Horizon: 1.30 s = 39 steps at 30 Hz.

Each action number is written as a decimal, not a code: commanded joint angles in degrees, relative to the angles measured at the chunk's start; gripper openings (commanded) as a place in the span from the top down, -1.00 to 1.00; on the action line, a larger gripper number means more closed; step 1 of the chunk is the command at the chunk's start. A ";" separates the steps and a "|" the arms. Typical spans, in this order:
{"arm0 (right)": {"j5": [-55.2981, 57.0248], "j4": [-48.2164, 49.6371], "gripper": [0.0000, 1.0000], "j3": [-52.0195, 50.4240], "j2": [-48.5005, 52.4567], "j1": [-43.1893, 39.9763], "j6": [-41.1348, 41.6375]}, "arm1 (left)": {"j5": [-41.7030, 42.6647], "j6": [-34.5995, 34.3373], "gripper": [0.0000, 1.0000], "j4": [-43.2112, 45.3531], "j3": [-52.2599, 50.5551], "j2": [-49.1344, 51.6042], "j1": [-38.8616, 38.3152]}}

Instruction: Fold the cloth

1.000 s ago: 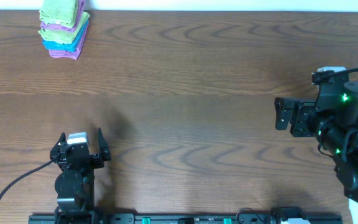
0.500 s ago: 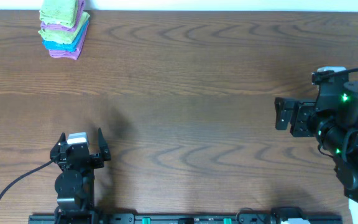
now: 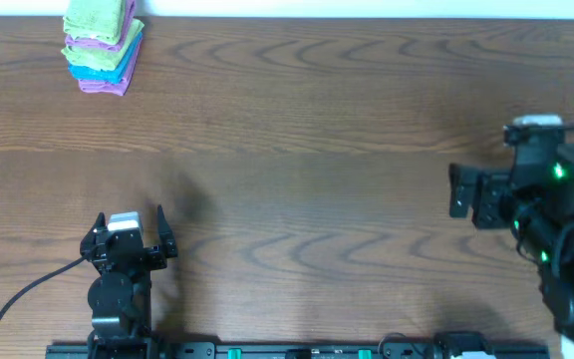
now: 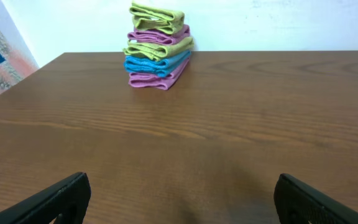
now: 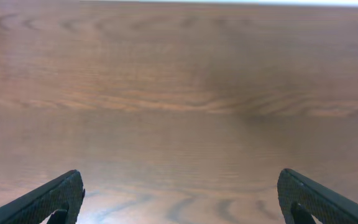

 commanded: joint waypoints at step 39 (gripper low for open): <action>-0.17 20.63 -0.99 -67.10 -53.09 -0.87 -7.69 | -0.57 -0.63 -0.91 -0.59 -1.68 0.13 0.44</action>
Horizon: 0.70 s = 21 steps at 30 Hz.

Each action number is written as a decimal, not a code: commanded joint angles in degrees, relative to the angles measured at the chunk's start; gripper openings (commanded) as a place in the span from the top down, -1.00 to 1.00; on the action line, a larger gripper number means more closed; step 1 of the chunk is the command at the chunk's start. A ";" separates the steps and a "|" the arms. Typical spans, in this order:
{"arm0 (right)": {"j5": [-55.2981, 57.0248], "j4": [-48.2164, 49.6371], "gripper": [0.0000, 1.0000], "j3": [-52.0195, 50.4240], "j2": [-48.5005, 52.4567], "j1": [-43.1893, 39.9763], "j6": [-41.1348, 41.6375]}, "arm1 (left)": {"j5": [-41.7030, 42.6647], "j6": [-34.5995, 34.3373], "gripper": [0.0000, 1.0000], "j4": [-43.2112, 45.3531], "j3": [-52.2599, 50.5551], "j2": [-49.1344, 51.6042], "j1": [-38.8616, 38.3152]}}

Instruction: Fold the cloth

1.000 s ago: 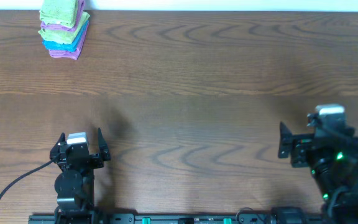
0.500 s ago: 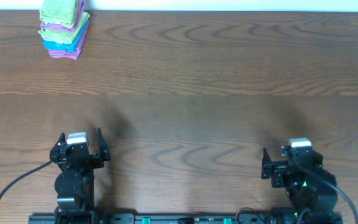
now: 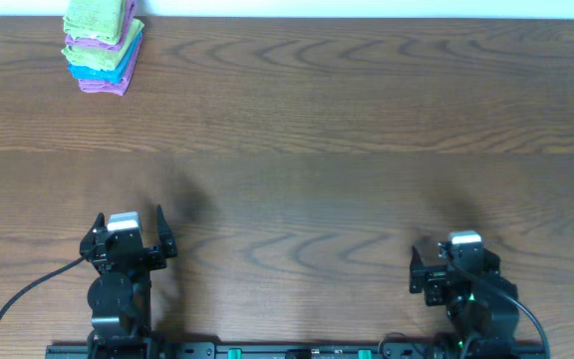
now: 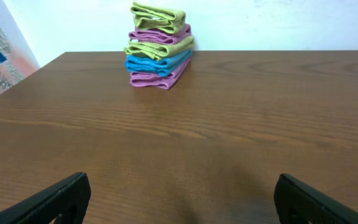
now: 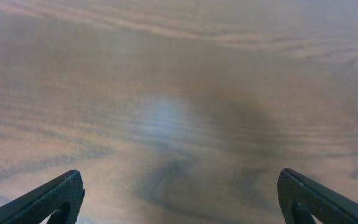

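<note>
A stack of folded cloths in green, pink and blue sits at the table's far left corner, also seen far ahead in the left wrist view. My left gripper rests open near the front edge at the left, nothing between its fingers. My right gripper is open near the front edge at the right, over bare wood, with its fingers wide apart. No unfolded cloth shows in any view.
The brown wooden table stretches between the arms and the stack. A black cable loops left of the left arm's base. A mounting rail runs along the front edge.
My right arm has moved from the right edge at mid-table to the front edge at the right, still open. The left gripper and the cloth stack have not moved.
</note>
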 commanded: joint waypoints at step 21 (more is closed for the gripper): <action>-0.44 0.57 -0.98 -2.84 -0.63 -0.17 -0.61 | -0.59 -0.63 -0.91 -0.61 -1.66 0.04 0.17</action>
